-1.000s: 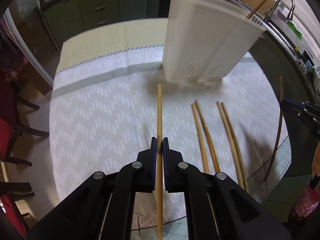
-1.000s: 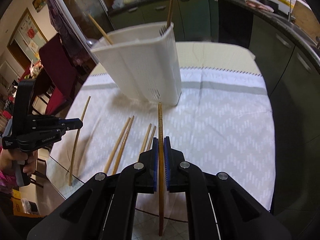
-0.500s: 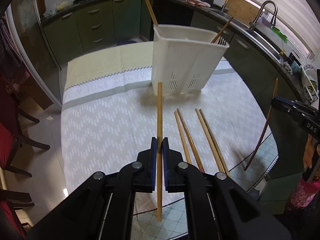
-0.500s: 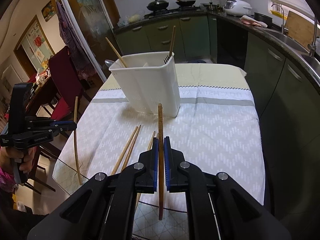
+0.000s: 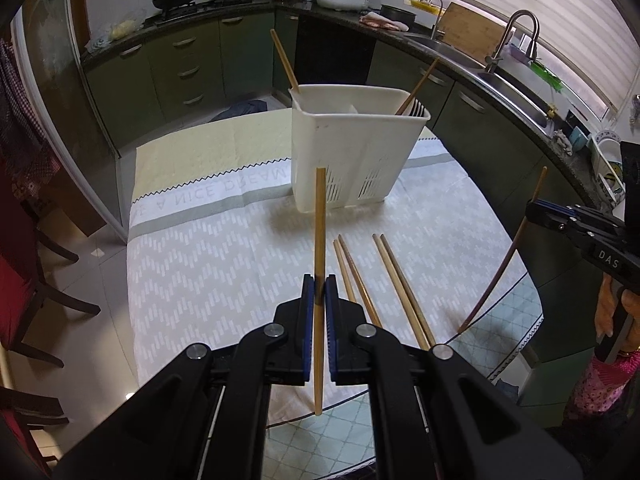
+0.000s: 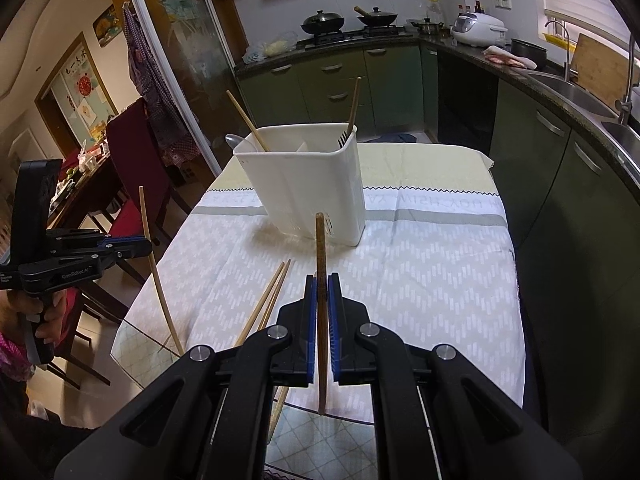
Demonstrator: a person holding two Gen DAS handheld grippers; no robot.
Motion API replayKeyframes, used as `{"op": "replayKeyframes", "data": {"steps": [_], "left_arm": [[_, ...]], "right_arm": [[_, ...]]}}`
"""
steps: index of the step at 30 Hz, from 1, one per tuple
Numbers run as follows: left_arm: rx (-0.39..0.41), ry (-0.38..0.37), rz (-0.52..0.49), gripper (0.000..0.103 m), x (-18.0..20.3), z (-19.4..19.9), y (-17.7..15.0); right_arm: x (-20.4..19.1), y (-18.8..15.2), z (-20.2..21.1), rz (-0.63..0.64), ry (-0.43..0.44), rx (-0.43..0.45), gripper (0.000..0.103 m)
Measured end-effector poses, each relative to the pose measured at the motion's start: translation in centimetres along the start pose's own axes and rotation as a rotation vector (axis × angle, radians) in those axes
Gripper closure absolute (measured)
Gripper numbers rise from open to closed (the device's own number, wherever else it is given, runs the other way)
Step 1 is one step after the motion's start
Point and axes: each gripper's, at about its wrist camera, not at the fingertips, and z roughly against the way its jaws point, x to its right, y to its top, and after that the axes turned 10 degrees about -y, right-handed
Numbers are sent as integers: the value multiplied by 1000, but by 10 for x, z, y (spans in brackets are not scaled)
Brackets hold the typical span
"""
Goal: Organize utensils
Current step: 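Carry the upright chopstick with the left gripper over the caddy and release it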
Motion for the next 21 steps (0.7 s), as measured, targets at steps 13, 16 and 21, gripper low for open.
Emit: {"op": "replayKeyframes", "data": {"steps": [13,16,21], "left_arm": [[38,-18,-30,97,13,8,13],[43,-19,-30,97,13,8,17],[67,-25,-44,97,18,17,29]], "right_arm": [[-5,16,13,22,-4,39,97],[-6,22,14,29,-6,43,97],[-11,32,19,45,2,47,97]]}}
